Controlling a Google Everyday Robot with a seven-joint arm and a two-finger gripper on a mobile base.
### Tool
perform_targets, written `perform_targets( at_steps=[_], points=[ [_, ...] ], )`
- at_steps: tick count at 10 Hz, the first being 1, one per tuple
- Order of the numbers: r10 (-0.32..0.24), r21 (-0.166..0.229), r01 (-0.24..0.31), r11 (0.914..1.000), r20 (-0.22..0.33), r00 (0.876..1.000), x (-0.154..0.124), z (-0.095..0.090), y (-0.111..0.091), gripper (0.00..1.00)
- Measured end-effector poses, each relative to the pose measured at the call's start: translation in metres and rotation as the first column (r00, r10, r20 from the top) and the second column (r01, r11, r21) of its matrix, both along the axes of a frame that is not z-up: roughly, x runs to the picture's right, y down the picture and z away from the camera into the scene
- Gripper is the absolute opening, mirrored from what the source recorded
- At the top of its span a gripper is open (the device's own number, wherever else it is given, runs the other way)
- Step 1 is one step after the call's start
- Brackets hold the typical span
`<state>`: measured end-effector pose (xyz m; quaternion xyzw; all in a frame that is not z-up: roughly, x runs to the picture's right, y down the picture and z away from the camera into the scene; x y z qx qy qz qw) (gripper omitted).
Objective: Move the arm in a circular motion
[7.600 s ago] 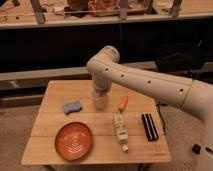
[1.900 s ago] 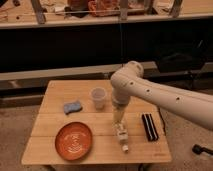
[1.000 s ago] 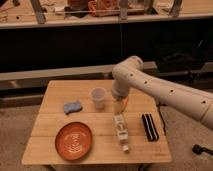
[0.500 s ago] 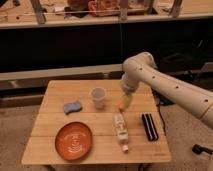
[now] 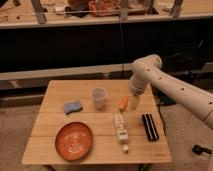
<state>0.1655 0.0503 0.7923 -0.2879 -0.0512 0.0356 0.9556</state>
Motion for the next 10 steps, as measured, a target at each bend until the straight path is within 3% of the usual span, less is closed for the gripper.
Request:
perform_targets(
  at_steps=[5, 10],
  points=[
    [0.045, -0.022, -0.046, 0.9987, -0.075, 0.996, 0.034, -0.023, 0.025, 0.8],
    [0.049, 0.004, -0.049, 0.9988, -0.077, 0.996, -0.004, -0.09, 0.045, 0.8]
  ],
)
